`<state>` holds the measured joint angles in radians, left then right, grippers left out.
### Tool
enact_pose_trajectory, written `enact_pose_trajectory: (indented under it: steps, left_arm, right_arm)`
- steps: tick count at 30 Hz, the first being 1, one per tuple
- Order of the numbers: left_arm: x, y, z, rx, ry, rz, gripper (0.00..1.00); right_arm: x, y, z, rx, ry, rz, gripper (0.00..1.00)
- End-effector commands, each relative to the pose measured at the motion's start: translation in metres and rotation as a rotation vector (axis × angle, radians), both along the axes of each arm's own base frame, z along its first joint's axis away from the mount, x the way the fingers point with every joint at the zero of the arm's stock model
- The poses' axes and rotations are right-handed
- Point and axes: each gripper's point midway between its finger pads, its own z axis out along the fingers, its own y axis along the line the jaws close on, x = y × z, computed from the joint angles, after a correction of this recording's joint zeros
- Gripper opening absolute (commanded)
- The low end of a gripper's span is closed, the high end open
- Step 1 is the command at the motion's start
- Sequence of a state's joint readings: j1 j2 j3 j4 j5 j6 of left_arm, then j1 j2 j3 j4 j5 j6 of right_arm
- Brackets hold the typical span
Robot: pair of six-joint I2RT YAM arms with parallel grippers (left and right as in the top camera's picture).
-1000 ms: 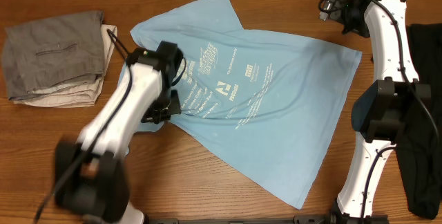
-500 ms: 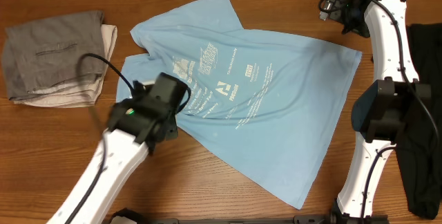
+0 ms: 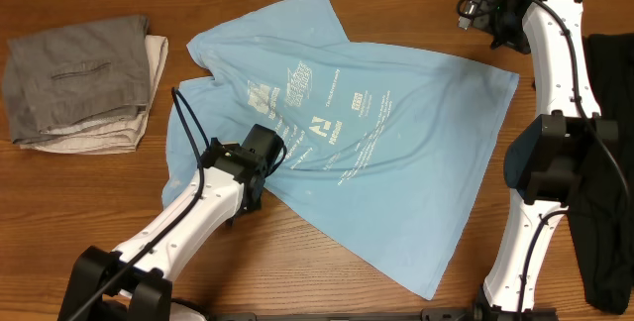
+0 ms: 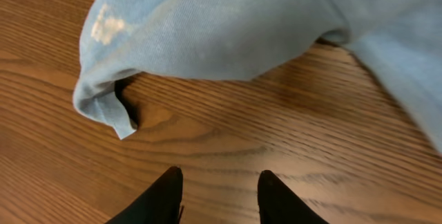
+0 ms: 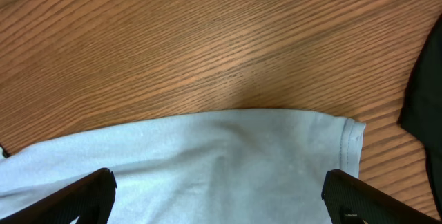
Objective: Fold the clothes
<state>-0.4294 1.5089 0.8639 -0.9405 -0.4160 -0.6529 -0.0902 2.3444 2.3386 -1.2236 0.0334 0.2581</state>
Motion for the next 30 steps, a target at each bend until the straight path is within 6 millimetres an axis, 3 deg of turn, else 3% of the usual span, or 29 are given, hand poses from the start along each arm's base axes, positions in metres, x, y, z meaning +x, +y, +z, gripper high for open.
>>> enact_pose_trajectory:
  steps: [1, 6, 10, 15, 20, 26, 30]
  left_arm:
    - [0.002, 0.015, -0.004, 0.033, -0.056, 0.106, 0.4]
    - [-0.001, 0.033, -0.022, -0.041, -0.105, 0.334, 0.43]
    - [0.006, 0.026, -0.042, -0.23, -0.113, 0.427, 0.52]
    - [0.027, 0.02, -0.039, -0.36, -0.175, 0.46, 0.58]
    - [0.036, 0.017, -0.036, -0.391, -0.212, 0.457, 0.59]
    - [0.045, 0.019, -0.033, -0.394, -0.262, 0.491, 0.51]
    - [0.045, 0.025, -0.032, -0.362, -0.275, 0.493, 0.33]
  right_arm:
    - [0.003, -0.003, 0.012, -0.003, -0.032, -0.009, 1.0]
    - [0.003, -0.003, 0.012, -0.003, -0.032, -0.008, 1.0]
    - [0.003, -0.003, 0.012, -0.003, -0.032, -0.009, 1.0]
    - [0.003, -0.003, 0.012, -0.003, -0.032, -0.009, 1.0]
    - [0.003, -0.003, 0.012, -0.003, -0.032, -0.008, 1.0]
    - [0.003, -0.003, 0.012, -0.003, -0.032, -0.008, 1.0]
    - [0.003, -0.003, 0.012, -0.003, -0.032, -0.008, 1.0]
